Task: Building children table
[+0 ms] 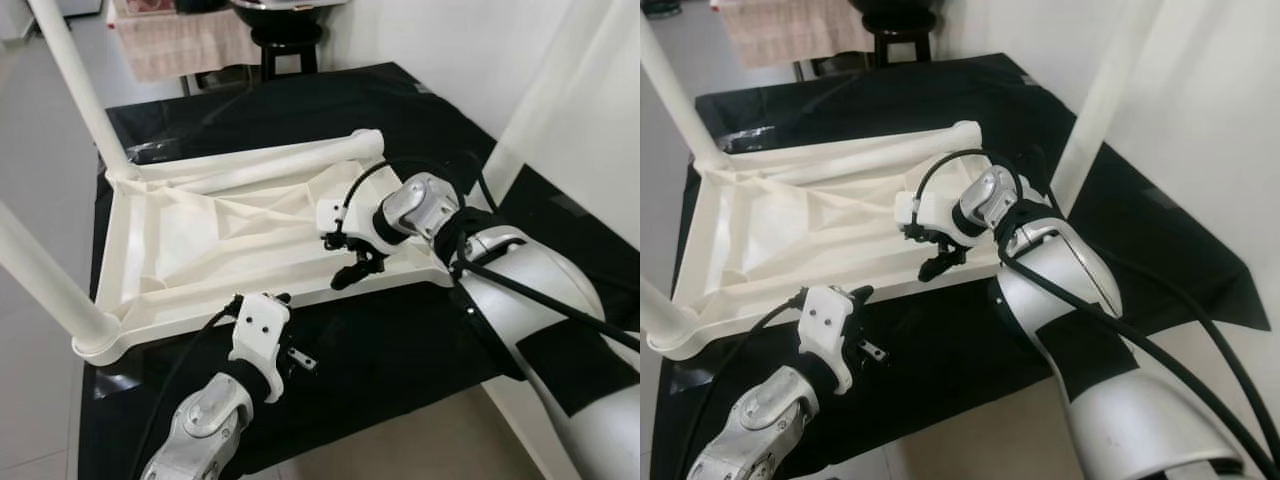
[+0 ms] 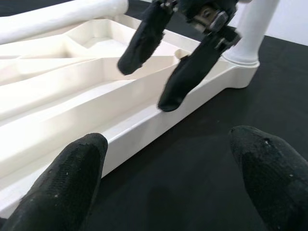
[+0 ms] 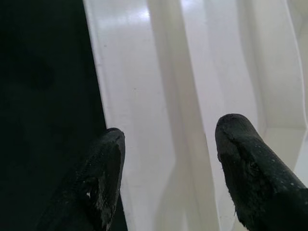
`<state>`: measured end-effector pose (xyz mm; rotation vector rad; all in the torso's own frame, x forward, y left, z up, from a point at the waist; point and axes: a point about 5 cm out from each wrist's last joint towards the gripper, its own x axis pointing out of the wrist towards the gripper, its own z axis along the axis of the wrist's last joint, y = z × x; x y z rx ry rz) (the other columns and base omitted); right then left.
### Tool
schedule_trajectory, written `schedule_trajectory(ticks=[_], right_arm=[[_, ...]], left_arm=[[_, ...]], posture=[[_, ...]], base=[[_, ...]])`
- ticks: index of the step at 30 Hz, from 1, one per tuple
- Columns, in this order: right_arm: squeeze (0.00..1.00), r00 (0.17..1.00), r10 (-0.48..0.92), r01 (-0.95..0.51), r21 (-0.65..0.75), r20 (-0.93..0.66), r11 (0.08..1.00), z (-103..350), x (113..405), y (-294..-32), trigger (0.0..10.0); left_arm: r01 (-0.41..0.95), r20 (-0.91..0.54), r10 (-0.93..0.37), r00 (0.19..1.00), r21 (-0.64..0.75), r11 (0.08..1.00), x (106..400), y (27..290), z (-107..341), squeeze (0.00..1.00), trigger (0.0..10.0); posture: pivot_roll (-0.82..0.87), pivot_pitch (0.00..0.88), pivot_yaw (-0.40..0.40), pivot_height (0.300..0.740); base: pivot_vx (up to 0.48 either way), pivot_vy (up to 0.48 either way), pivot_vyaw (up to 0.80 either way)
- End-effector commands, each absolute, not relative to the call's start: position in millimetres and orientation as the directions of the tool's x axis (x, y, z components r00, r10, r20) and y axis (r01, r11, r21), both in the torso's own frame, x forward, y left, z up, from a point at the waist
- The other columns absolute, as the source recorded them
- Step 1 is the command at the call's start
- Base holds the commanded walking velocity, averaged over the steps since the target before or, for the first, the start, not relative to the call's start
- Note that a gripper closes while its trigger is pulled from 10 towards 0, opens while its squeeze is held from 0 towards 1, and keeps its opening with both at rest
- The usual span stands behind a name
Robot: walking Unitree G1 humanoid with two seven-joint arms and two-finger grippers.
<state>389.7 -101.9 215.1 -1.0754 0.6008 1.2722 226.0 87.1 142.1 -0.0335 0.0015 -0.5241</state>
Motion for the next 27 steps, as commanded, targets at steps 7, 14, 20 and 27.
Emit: schedule_trajectory(ticks=[7,14,20,27], right_arm=[[0.0,0.06,0.535,-0.978,-0.156,-0.843,-0.137,229.4,382.7,-104.6,10.0],[0.0,0.011,0.445,-0.97,-0.117,-0.895,-0.212,212.9,377.9,-116.0,10.0],[0.0,0.155,0.326,-0.978,-0.191,-0.933,-0.083,185.9,382.3,-125.1,10.0],[0.0,0.241,0.35,-0.968,-0.251,-0.905,0.018,191.0,387.9,-120.5,10.0]], left_arm=[[0.488,-0.005,-0.488,0.873,-0.028,0.872,224.8,87.6,137.7,0.0,10.0],[0.493,-0.005,-0.493,0.87,-0.024,0.87,225.7,87.9,137.8,0.0,10.0],[0.495,0.0,-0.495,0.869,-0.02,0.869,227.8,86.9,139.5,0.0,10.0],[0.493,0.0,-0.493,0.87,-0.016,0.87,227.6,87.5,139.5,0.0,10.0]], posture=[[-0.05,0.063,-0.077,0.74],[-0.06,0.061,-0.072,0.74],[-0.06,0.061,-0.069,0.74],[-0.05,0.06,-0.071,0.74]], base=[[0.0,0.0,0.0],[0.0,0.0,0.0],[0.0,0.0,0.0],[0.0,0.0,0.0]])
